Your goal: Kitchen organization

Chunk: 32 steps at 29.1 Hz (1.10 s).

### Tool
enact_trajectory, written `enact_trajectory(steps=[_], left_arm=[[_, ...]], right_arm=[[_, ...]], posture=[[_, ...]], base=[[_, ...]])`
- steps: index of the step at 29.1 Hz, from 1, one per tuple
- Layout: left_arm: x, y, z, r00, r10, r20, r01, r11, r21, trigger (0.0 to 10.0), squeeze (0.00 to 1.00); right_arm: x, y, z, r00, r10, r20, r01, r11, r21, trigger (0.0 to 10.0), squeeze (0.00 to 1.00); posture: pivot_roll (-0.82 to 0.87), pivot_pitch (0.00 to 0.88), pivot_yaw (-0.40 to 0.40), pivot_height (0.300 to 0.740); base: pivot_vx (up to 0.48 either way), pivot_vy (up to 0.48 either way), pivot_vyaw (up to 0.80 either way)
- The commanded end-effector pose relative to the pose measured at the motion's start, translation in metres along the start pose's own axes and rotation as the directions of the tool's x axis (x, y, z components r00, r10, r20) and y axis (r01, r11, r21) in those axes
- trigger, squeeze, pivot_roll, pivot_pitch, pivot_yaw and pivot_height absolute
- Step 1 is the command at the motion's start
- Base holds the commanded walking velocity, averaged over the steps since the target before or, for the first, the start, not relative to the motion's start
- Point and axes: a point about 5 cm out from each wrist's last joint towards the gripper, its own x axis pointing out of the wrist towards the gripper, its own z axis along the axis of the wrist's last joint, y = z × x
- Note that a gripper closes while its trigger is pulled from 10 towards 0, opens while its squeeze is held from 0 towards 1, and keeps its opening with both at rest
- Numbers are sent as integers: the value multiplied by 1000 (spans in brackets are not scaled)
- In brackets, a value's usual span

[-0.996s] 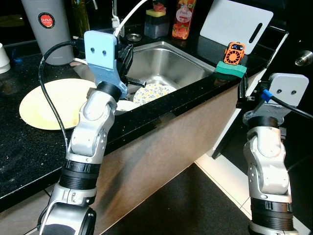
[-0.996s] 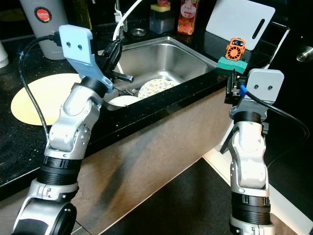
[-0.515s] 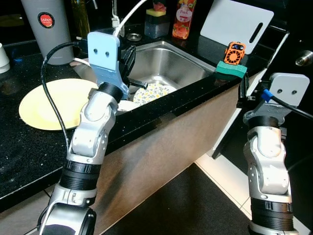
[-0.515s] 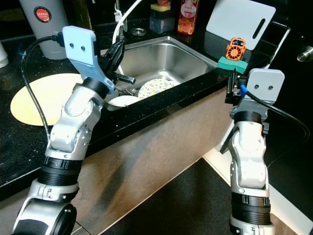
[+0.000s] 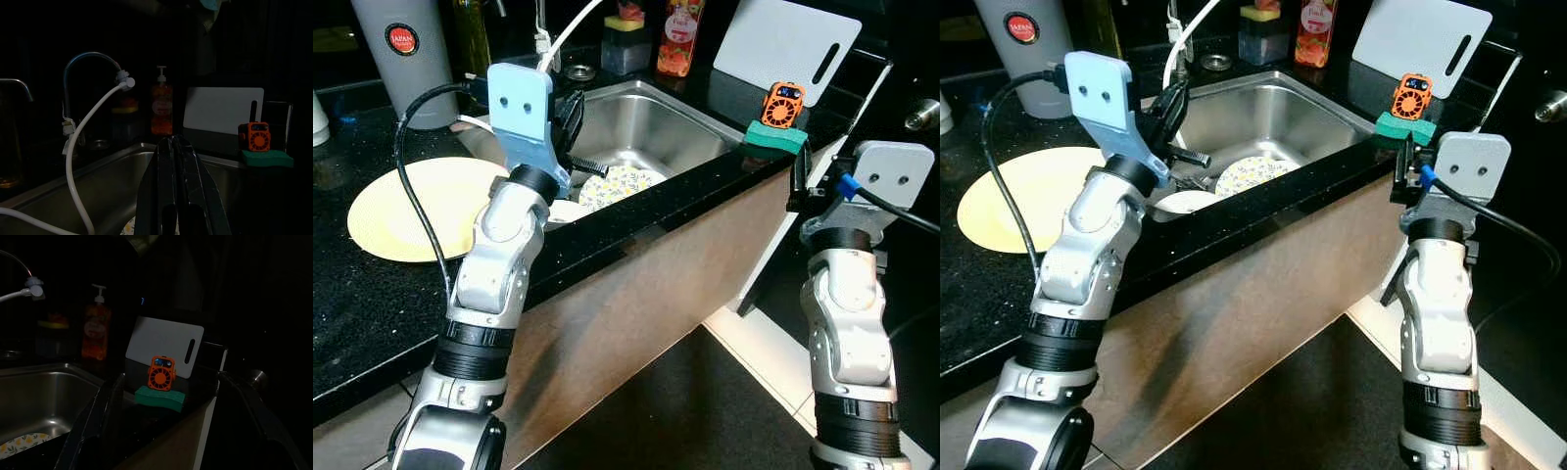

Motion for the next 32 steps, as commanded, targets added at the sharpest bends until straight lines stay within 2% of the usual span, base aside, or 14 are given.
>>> enact_trajectory(steps=[1,9,32], left_arm=[[-1,0,-1,1000,2,-7,-2,1000,6,10000,0],[-1,0,-1,1000,-3,-7,3,1000,10,10000,0],[-2,-1,-3,1000,-2,-12,2,1000,9,10000,0]], right_arm=[[1,-1,3,1000,0,8,0,1000,-6,10000,0],[1,0,2,1000,-1,4,1,1000,-5,10000,0],[1,-3,0,1000,-12,-7,12,1000,-14,10000,0]], posture=[[1,11,-60,740],[5,5,-57,740],[2,9,-61,740]], base=[[0,0,0],[0,0,188],[0,0,787]])
